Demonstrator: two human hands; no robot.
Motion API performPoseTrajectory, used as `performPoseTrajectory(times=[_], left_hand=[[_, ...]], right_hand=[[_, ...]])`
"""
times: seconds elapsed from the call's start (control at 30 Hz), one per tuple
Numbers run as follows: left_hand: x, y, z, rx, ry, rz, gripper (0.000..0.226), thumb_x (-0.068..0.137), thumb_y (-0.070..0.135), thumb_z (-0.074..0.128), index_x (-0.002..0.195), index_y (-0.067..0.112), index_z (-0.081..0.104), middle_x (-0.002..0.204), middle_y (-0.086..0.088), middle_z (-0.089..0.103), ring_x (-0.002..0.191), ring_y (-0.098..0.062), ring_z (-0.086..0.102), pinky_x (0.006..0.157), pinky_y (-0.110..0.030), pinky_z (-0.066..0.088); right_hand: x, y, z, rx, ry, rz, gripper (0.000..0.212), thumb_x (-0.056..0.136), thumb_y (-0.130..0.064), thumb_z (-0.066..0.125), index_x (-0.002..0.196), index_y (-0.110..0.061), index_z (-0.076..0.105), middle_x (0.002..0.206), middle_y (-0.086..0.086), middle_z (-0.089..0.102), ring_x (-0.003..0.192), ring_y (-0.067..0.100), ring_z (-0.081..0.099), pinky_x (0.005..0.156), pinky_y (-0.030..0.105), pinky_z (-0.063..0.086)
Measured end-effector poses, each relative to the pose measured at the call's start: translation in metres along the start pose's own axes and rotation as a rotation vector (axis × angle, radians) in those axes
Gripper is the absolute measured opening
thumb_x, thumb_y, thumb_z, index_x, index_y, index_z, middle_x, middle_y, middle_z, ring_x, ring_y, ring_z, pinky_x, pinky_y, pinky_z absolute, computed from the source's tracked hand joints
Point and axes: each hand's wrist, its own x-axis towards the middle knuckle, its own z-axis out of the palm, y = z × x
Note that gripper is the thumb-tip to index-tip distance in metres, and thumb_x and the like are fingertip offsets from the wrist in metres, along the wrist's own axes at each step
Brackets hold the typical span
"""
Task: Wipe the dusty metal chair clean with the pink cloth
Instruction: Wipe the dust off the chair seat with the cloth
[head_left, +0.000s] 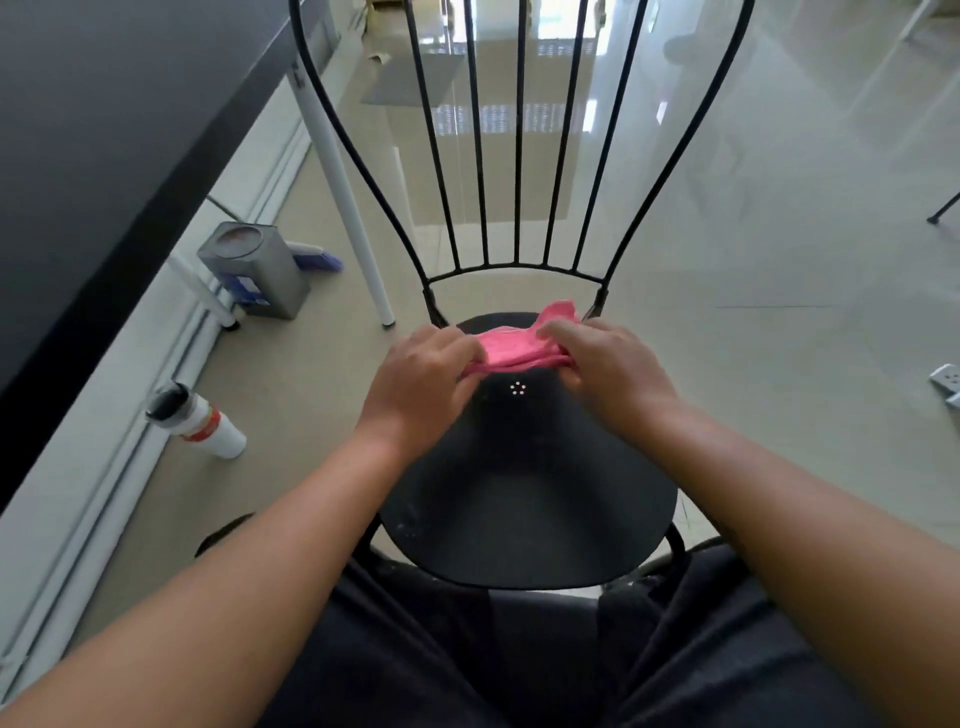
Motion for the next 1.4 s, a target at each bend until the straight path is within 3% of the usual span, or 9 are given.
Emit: performPoseTrajectory(times=[0.1, 0.17, 0.27, 0.37, 0.5, 0.9, 1.0, 1.13, 1.4], left_hand=[[-0.044, -0.008, 0.023, 0.001, -0.253, 0.004, 0.03, 0.085, 0.048, 0.055, 0.091, 0.02, 0.064, 0.091, 0.002, 0.066, 0.086, -0.025, 0.06, 0.075, -0.041, 0.048], [-0.068, -0.011, 0.039, 0.04, -0.366, -0.043, 0.047, 0.085, 0.061, 0.048, 0.1, 0.021, 0.066, 0.102, 0.005, 0.068, 0.096, -0.021, 0.061, 0.082, -0.037, 0.047], [-0.081, -0.014, 0.057, 0.071, -0.372, -0.172, 0.051, 0.093, 0.054, 0.042, 0.124, 0.017, 0.06, 0.131, -0.001, 0.06, 0.124, -0.022, 0.052, 0.102, -0.039, 0.04], [-0.076, -0.02, 0.07, 0.107, -0.392, -0.269, 0.055, 0.099, 0.041, 0.043, 0.147, 0.014, 0.038, 0.158, -0.003, 0.028, 0.146, -0.023, 0.022, 0.119, -0.04, 0.013], [-0.071, -0.031, 0.084, 0.106, -0.377, -0.351, 0.064, 0.099, 0.046, 0.024, 0.152, 0.012, 0.025, 0.162, -0.006, 0.012, 0.149, -0.023, 0.009, 0.119, -0.04, 0.003], [-0.082, -0.039, 0.102, 0.144, -0.354, -0.354, 0.065, 0.097, 0.045, 0.017, 0.152, 0.012, 0.026, 0.161, -0.006, 0.018, 0.149, -0.022, 0.012, 0.12, -0.038, 0.001], [-0.081, -0.04, 0.098, -0.039, -0.252, -0.377, 0.057, 0.097, 0.037, 0.023, 0.146, 0.014, 0.041, 0.156, -0.001, 0.03, 0.147, -0.019, 0.02, 0.12, -0.03, 0.003], [-0.073, -0.061, 0.078, -0.348, -0.119, -0.563, 0.038, 0.102, 0.018, 0.038, 0.136, 0.012, 0.054, 0.148, 0.003, 0.044, 0.142, -0.012, 0.031, 0.113, -0.013, 0.012], [-0.046, -0.118, 0.082, -0.237, -0.419, -0.464, 0.048, 0.104, 0.026, 0.035, 0.152, 0.028, 0.027, 0.162, 0.002, 0.015, 0.149, -0.017, 0.01, 0.121, -0.038, 0.012]], right_hand=[[-0.041, 0.008, 0.028, -0.115, -0.269, -0.07, 0.018, 0.088, -0.03, 0.063, 0.104, -0.024, 0.068, 0.108, -0.003, 0.07, 0.102, 0.025, 0.062, 0.084, 0.035, 0.042], [-0.059, 0.014, 0.044, -0.136, -0.432, 0.021, 0.038, 0.087, -0.056, 0.057, 0.116, -0.033, 0.066, 0.119, -0.01, 0.066, 0.113, 0.016, 0.059, 0.093, 0.035, 0.04], [-0.062, 0.02, 0.058, -0.196, -0.349, 0.113, 0.054, 0.088, -0.066, 0.047, 0.133, -0.036, 0.054, 0.137, -0.006, 0.052, 0.127, 0.017, 0.045, 0.104, 0.035, 0.031], [-0.046, 0.014, 0.074, -0.221, -0.351, 0.183, 0.079, 0.083, -0.079, 0.038, 0.152, -0.044, 0.019, 0.162, 0.004, 0.017, 0.148, 0.027, 0.012, 0.12, 0.043, 0.01], [-0.021, -0.001, 0.11, -0.268, -0.436, 0.201, 0.099, 0.069, -0.096, 0.012, 0.149, -0.046, -0.018, 0.161, 0.003, -0.023, 0.146, 0.036, -0.023, 0.118, 0.057, -0.009], [-0.011, 0.021, 0.127, -0.181, -0.322, 0.265, 0.054, 0.097, -0.063, 0.01, 0.149, -0.053, -0.003, 0.163, -0.011, -0.013, 0.148, 0.021, -0.021, 0.119, 0.045, -0.015], [-0.039, 0.018, 0.126, -0.193, -0.208, 0.497, 0.06, 0.095, -0.062, 0.012, 0.152, -0.047, 0.0, 0.164, -0.006, -0.009, 0.149, 0.024, -0.018, 0.119, 0.047, -0.013], [-0.066, -0.009, 0.134, -0.25, -0.228, 0.473, 0.066, 0.093, -0.062, 0.012, 0.154, -0.041, 0.0, 0.164, 0.0, -0.009, 0.149, 0.03, -0.018, 0.118, 0.053, -0.012], [-0.033, -0.095, 0.168, -0.172, -0.354, 0.305, 0.072, 0.095, -0.063, 0.012, 0.154, -0.03, -0.012, 0.16, 0.007, -0.026, 0.142, 0.035, -0.032, 0.114, 0.058, -0.017]])
